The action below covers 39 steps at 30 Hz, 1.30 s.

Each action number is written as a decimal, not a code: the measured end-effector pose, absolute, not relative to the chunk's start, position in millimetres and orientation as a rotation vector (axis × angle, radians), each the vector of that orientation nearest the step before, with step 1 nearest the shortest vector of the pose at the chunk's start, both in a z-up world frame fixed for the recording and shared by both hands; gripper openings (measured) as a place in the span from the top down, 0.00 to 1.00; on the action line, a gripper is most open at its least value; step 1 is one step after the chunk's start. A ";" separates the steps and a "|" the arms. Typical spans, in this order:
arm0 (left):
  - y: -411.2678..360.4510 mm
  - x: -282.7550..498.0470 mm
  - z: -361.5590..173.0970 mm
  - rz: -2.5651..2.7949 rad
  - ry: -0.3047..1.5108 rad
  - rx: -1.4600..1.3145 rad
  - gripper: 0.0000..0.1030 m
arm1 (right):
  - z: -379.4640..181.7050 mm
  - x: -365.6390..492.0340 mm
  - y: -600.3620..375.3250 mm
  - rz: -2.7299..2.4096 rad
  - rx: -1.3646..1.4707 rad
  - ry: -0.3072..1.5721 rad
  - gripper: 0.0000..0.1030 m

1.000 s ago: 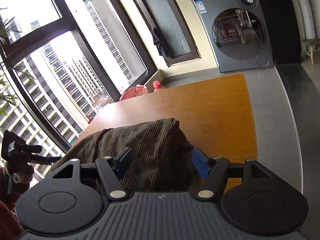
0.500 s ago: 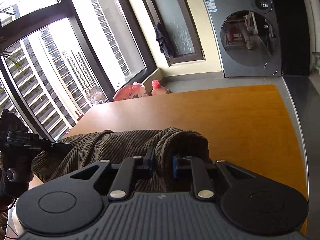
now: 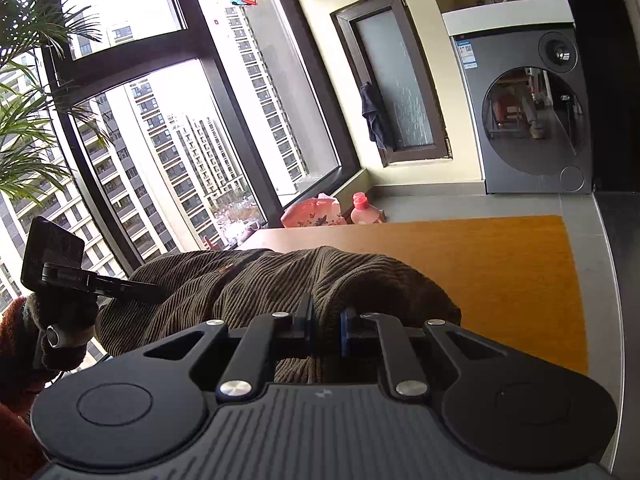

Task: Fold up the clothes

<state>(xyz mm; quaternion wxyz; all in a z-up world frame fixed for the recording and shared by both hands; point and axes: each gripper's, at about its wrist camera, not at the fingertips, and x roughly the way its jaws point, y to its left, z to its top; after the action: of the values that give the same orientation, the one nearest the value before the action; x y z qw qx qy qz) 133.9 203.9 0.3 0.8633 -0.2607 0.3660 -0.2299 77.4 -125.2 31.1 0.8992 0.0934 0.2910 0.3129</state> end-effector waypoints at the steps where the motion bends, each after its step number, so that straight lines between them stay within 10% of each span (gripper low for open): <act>1: 204.2 127.1 -13.6 -0.458 0.803 -0.557 0.51 | 19.1 74.3 -124.6 0.631 0.185 0.636 0.88; 8: 212.0 103.1 -28.4 -0.374 0.834 -0.527 0.46 | -29.5 69.3 -120.0 0.542 0.119 0.778 0.74; 12: 218.5 96.1 15.1 -0.404 0.698 -0.488 0.30 | -2.6 69.4 -125.9 0.529 0.103 0.700 0.39; 18: 208.2 112.2 29.2 -0.447 0.629 -0.569 0.12 | 36.5 78.0 -122.5 0.582 0.169 0.549 0.23; 27: 257.4 115.1 -51.3 -0.458 0.742 -0.979 0.04 | -35.4 102.5 -77.0 0.666 0.158 0.662 0.16; 39: 271.4 197.8 -13.6 -0.528 0.535 -0.987 0.00 | -42.4 91.5 -69.3 0.650 0.127 0.650 0.00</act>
<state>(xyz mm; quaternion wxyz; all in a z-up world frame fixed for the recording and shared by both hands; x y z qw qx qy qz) 197.8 271.4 -13.6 0.8137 -0.4623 0.2508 -0.2475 91.5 -69.3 -42.4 0.8943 0.0613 0.3136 0.3132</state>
